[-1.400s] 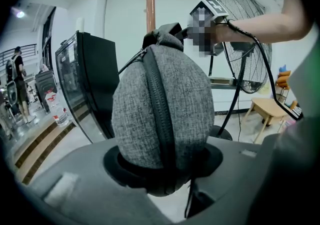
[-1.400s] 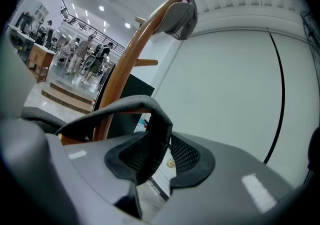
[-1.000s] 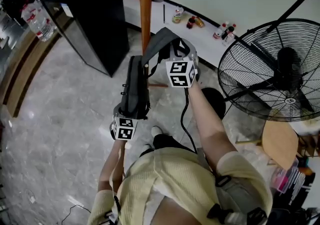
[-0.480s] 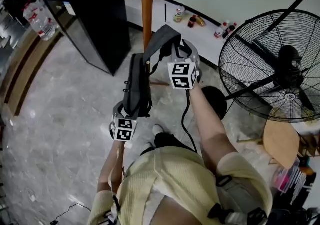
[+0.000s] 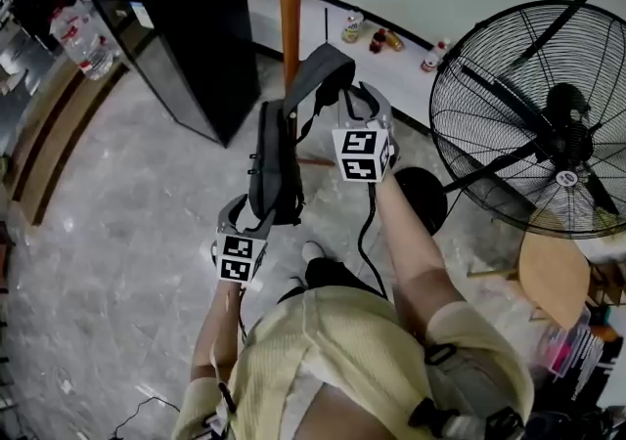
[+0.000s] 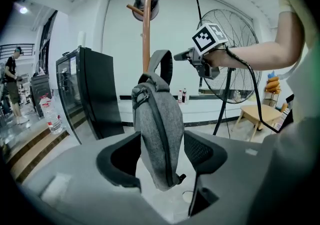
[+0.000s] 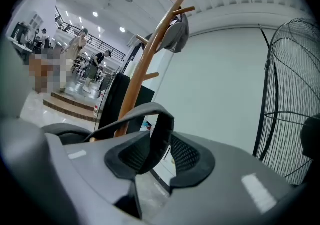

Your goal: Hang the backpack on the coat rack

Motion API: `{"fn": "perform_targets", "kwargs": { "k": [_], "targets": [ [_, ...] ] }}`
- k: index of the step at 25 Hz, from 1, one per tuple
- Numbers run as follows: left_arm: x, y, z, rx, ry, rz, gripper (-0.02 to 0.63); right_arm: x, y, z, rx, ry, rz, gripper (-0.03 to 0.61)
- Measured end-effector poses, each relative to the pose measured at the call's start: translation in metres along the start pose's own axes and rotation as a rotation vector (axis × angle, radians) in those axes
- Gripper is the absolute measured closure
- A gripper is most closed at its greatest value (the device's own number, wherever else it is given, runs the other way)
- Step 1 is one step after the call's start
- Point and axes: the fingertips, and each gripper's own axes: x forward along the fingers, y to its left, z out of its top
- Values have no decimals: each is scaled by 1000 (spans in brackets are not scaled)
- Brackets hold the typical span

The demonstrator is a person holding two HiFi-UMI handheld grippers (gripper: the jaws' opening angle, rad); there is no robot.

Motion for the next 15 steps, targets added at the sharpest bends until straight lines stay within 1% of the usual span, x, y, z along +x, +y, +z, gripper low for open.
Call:
{"fn": "perform_targets", "kwargs": {
  "k": [7, 13, 15],
  "targets": [
    [-23, 6, 40, -30, -113, 7, 355, -22, 8, 5, 28, -13, 18, 442],
    [-44, 14, 79, -87, -193, 18, 359, -40, 14, 14, 62, -35, 41, 442],
    [-52, 19, 94, -93, -238, 34, 373, -46, 15, 18, 64, -41, 48, 443]
  ]
}}
